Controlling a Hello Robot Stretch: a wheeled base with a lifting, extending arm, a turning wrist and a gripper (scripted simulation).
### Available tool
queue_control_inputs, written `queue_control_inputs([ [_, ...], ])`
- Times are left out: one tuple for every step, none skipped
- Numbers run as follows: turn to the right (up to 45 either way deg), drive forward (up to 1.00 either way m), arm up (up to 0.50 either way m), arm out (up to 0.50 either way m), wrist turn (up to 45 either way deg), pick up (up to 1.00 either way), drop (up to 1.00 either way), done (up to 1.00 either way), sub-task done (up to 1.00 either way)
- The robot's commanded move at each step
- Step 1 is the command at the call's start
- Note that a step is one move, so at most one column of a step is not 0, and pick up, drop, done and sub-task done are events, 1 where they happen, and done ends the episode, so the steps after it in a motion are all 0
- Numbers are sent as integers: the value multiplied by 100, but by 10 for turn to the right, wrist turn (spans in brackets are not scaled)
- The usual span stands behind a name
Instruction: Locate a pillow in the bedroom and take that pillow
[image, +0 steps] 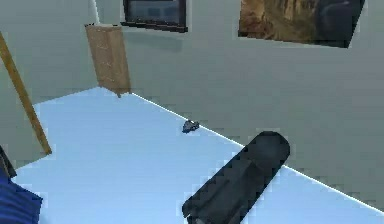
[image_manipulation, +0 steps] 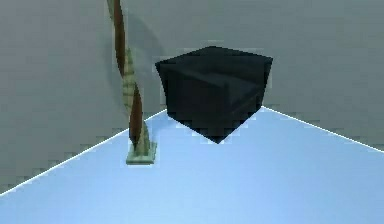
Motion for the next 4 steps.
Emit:
queue_control_inputs([
  [0,20,0,0,0,0,0,0,0],
  [-450,0,0,0,0,0,0,0,0],
  [0,80,0,0,0,0,0,0,0],
  [-450,0,0,0,0,0,0,0,0],
])
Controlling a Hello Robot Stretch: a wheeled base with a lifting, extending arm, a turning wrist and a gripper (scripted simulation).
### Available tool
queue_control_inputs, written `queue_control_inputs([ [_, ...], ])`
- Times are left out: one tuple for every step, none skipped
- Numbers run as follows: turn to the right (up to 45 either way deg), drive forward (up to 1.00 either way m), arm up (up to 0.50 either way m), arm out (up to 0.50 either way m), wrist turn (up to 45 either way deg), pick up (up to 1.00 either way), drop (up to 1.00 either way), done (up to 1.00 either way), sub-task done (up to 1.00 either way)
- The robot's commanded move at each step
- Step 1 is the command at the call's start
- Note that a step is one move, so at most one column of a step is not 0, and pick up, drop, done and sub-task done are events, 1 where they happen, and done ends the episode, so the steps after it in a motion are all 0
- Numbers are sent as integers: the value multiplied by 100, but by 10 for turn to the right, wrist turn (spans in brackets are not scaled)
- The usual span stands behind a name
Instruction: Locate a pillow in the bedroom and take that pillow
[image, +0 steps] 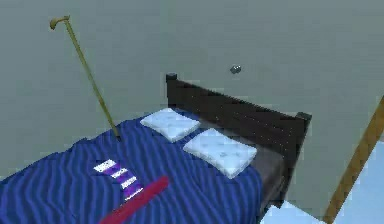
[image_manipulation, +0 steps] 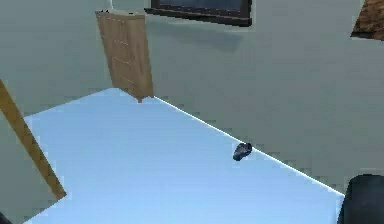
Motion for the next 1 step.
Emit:
queue_control_inputs([
  [-450,0,0,0,0,0,0,0,0],
])
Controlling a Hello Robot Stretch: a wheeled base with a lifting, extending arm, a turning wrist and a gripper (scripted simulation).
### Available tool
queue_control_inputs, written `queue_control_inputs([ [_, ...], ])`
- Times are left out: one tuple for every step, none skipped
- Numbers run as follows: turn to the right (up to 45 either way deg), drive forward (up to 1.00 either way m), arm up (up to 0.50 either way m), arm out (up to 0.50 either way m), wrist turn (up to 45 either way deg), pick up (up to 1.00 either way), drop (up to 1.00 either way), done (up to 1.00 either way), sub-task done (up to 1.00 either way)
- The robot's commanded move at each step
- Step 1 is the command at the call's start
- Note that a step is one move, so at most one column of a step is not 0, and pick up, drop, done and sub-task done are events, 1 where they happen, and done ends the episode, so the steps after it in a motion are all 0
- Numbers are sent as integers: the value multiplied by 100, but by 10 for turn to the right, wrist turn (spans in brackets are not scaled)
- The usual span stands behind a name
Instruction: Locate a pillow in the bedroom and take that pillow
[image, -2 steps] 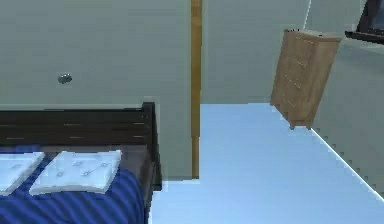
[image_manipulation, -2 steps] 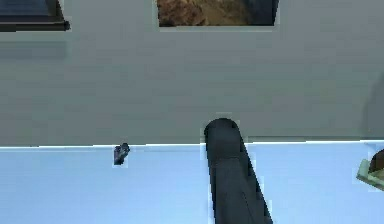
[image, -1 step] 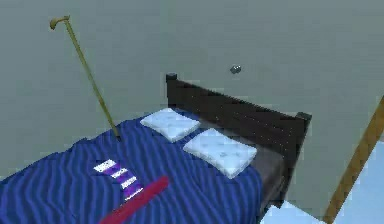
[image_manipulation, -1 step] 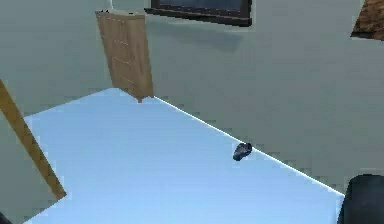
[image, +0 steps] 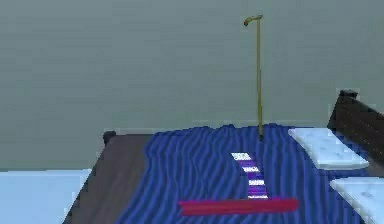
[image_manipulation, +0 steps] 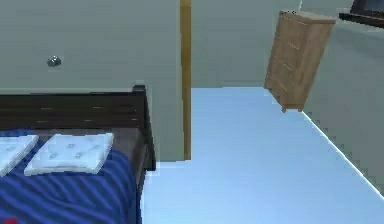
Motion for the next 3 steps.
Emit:
queue_control_inputs([
  [-330,0,0,0,0,0,0,0,0],
  [450,0,0,0,0,0,0,0,0],
  [450,0,0,0,0,0,0,0,0],
])
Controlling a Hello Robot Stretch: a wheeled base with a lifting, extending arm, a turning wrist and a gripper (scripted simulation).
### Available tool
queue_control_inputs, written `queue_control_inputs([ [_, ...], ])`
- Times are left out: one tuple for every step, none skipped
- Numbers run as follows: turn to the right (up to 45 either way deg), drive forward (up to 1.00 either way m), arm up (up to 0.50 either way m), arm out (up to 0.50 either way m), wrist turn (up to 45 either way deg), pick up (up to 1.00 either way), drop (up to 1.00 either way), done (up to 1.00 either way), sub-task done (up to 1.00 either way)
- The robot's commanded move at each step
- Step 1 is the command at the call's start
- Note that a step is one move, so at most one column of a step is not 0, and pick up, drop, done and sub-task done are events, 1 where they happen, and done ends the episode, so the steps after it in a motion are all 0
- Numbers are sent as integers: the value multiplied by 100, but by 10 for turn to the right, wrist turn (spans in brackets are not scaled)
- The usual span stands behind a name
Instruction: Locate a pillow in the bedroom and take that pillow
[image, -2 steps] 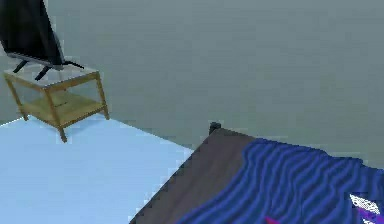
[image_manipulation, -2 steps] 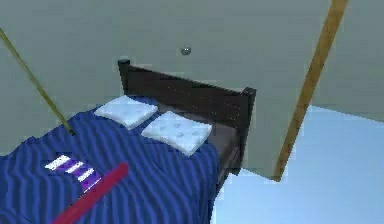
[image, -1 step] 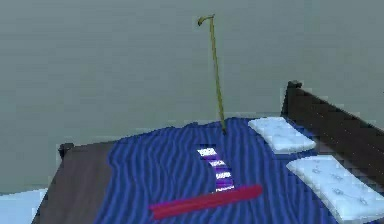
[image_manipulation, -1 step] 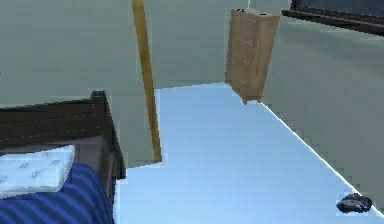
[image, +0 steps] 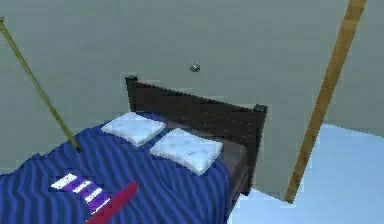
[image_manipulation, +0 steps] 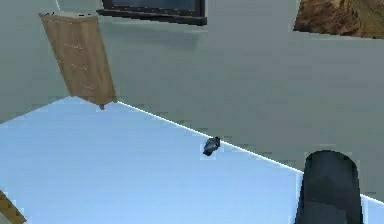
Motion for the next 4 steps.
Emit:
queue_control_inputs([
  [450,0,0,0,0,0,0,0,0],
  [30,0,0,0,0,0,0,0,0],
  [0,35,0,0,0,0,0,0,0],
  [-120,0,0,0,0,0,0,0,0],
])
